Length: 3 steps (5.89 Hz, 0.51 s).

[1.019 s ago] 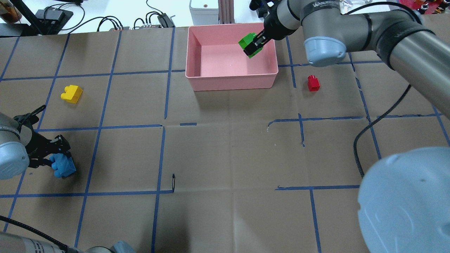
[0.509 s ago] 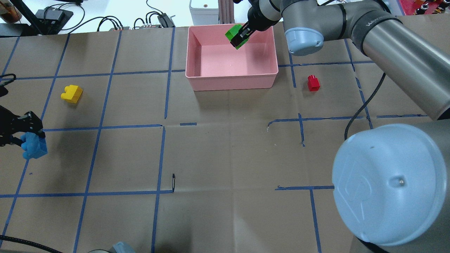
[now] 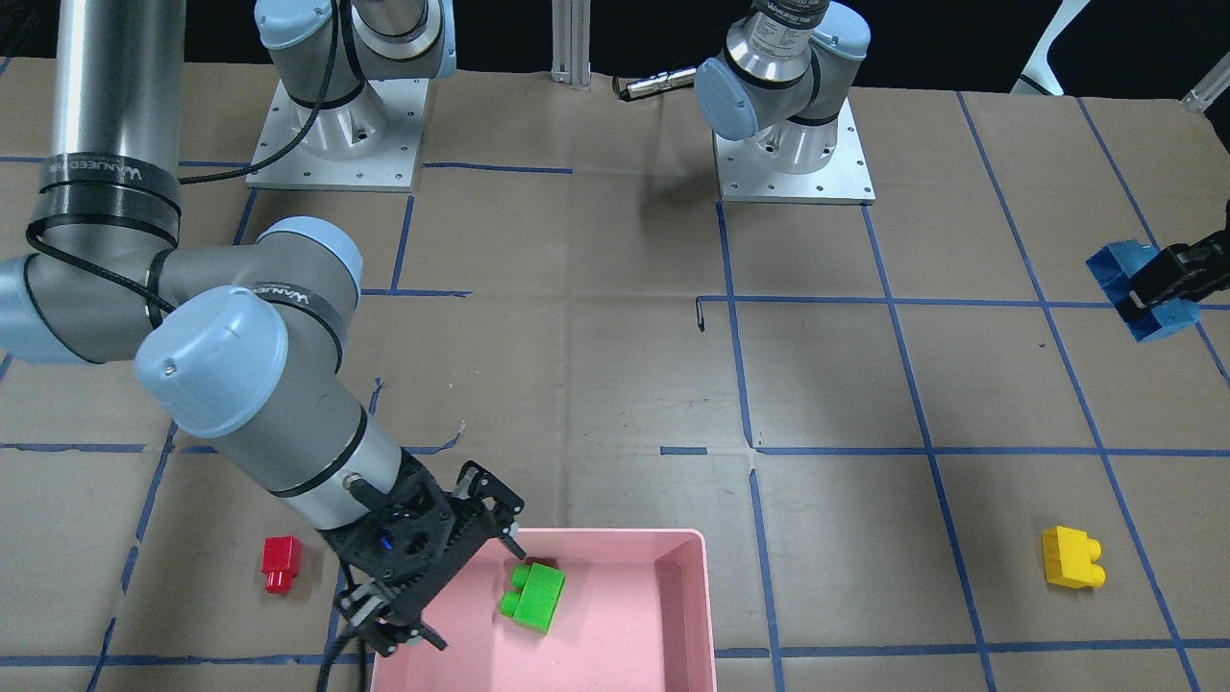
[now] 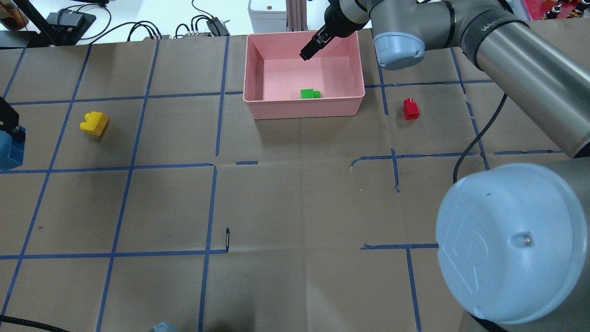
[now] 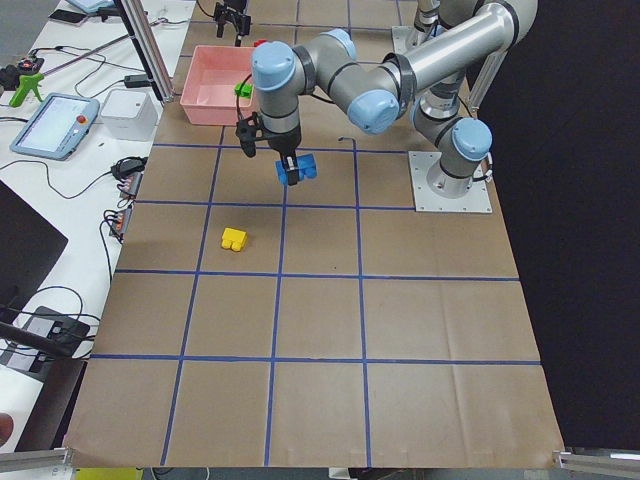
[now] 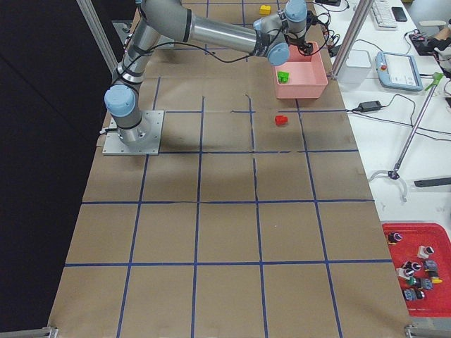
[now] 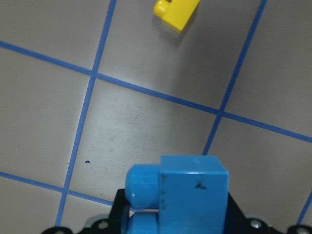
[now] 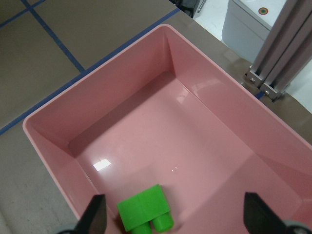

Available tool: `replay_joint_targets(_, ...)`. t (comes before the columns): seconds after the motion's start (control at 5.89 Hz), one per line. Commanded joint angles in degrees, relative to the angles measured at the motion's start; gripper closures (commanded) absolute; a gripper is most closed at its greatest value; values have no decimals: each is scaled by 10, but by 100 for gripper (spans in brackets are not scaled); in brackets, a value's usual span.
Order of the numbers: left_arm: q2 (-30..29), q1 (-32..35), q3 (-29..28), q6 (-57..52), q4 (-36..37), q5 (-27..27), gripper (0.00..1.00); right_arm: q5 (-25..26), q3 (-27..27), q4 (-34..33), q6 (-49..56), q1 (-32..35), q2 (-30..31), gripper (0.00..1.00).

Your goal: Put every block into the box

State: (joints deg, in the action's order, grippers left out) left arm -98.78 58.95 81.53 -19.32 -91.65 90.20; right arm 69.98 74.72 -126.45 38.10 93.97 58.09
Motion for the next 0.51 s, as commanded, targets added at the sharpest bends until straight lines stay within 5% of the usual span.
replay_joint_targets(0.0, -35, 78, -44, 0, -5, -39, 85, 102, 60, 95, -102, -82, 67, 0)
replay_joint_targets(0.34, -149, 192, -173, 14, -9, -79, 85, 158, 159, 42, -251, -113, 85, 8)
